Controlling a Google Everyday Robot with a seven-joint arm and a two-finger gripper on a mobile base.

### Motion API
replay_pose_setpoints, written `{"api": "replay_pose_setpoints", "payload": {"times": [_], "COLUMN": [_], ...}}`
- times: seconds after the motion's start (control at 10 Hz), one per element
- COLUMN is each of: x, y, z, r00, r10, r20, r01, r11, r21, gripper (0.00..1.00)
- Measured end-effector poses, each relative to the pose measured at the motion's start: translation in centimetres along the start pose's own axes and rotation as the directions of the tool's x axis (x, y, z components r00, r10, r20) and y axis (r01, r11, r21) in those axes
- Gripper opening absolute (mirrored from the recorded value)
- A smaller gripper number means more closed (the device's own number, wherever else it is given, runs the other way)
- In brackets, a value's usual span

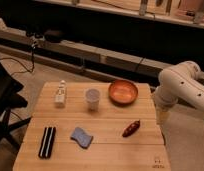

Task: Move the arm in a circular motion

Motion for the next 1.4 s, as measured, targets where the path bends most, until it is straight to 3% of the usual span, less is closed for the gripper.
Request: {"api": "replay_pose_setpoints", "payload": {"times": [1.2, 1.4], "x": [0.0, 0.6], "y": [0.0, -1.5], "z": [0.1, 0.3], "r00": [1.0, 1.0], "r10": [0.0, 0.008], "r20": [0.001, -0.004], "r01": [0.0, -0.008], "r11": [1.0, 1.0], "r21": [-0.001, 0.005], "gripper": [0.8, 0.8]}}
